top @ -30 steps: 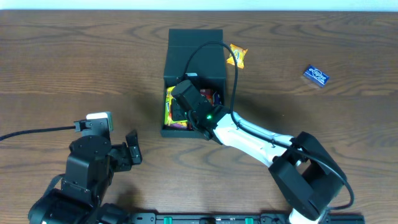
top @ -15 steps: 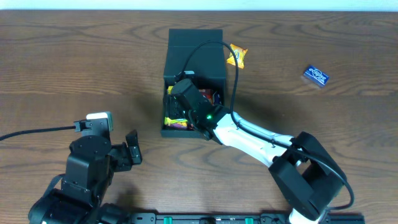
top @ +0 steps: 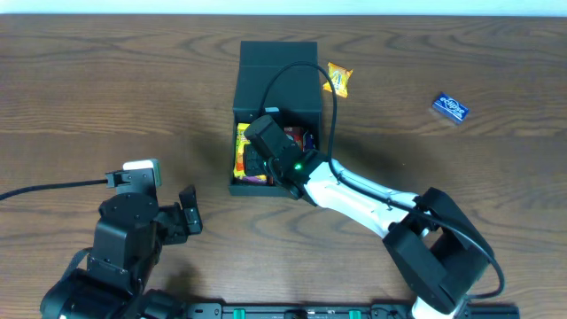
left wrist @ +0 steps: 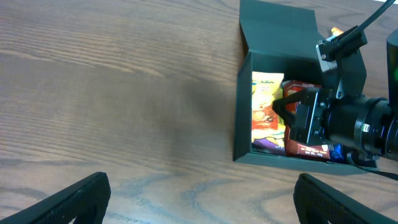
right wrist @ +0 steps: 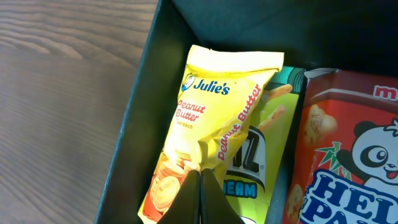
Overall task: Pack container
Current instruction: 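Lower the Julie's packet into the box in front of Pretz, release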
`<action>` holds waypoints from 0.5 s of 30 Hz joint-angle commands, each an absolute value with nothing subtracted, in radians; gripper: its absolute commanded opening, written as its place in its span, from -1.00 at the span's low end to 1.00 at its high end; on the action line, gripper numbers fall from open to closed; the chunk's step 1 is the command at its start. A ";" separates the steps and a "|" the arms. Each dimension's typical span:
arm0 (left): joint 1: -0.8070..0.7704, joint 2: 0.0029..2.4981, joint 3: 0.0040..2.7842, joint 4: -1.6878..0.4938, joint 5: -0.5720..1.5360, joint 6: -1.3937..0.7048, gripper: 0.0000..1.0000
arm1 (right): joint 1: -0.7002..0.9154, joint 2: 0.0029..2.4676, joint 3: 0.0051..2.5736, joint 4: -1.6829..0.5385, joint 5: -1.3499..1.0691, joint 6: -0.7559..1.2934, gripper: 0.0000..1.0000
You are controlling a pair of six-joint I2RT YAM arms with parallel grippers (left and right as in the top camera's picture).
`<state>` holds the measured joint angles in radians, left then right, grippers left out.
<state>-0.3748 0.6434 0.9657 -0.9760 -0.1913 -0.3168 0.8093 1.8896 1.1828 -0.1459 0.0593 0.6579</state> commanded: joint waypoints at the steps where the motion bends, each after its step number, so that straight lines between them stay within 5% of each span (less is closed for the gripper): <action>1: -0.372 0.640 0.986 -0.976 -0.210 -0.311 0.90 | 0.811 1.877 1.178 -0.147 0.068 0.649 -0.97; 3: -0.372 0.640 0.986 -0.977 -0.210 -0.311 0.91 | 0.811 1.887 1.178 -0.146 0.067 0.650 -0.97; 9: -0.372 0.640 0.986 -0.977 -0.210 -0.311 0.90 | 0.810 1.890 1.178 -0.109 0.067 0.649 -0.21; 15: -0.372 0.640 0.986 -0.977 -0.210 -0.311 0.91 | 0.799 1.832 1.178 -0.097 0.071 0.648 0.17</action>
<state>-0.3748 0.6434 0.9657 -0.9764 -0.1913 -0.3168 0.8078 1.8854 1.1824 -0.1001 0.0597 0.6476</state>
